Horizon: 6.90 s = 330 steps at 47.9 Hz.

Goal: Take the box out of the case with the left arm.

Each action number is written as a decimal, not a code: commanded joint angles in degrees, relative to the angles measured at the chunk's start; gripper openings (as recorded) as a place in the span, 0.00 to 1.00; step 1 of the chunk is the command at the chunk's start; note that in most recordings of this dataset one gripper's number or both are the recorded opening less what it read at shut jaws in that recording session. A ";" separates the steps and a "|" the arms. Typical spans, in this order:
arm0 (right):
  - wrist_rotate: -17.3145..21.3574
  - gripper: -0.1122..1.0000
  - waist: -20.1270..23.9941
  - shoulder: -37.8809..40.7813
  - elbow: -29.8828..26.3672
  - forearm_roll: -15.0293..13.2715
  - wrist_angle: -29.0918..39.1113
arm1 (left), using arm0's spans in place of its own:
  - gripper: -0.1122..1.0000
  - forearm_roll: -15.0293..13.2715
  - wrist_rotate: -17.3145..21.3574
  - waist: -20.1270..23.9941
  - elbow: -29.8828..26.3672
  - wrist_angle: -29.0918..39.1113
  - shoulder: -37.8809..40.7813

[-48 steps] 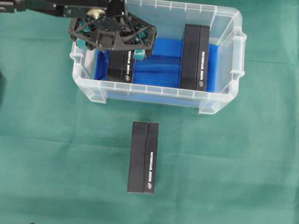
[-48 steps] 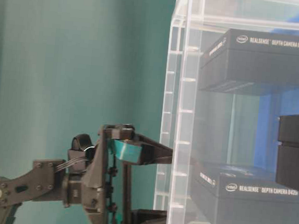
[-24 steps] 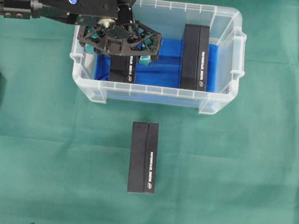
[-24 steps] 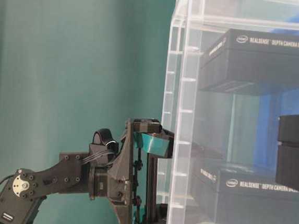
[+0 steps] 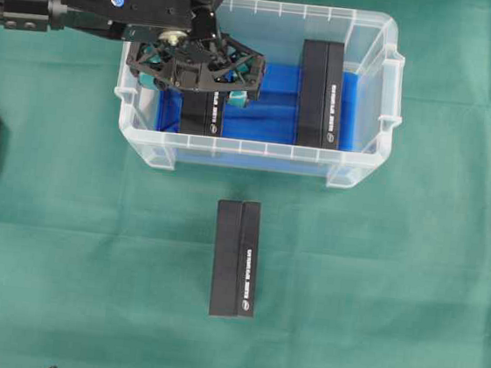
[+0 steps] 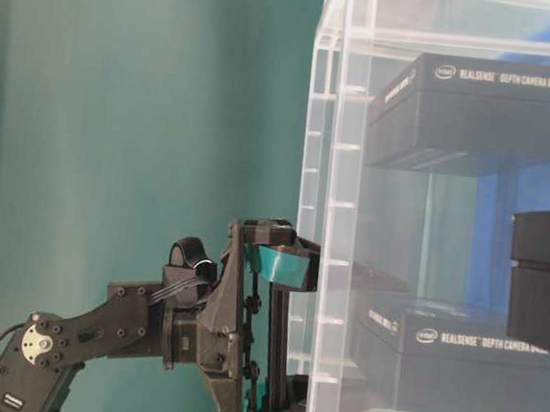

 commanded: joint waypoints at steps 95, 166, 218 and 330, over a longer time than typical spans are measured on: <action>-0.09 0.10 -0.09 0.00 -1.41 0.09 0.00 | 0.64 -1.32 -2.11 0.79 -20.92 25.14 -9.58; 0.00 0.10 -0.09 0.09 -1.41 0.09 0.00 | 0.64 -1.05 -2.46 0.18 -27.69 31.73 -9.76; -0.35 0.10 -0.09 0.00 -1.41 0.09 0.00 | 0.64 -0.88 -8.79 -7.21 -25.75 31.73 -10.81; -0.53 0.10 -0.09 0.26 -1.32 0.09 0.00 | 0.64 2.55 -37.62 -30.06 5.19 5.54 -4.92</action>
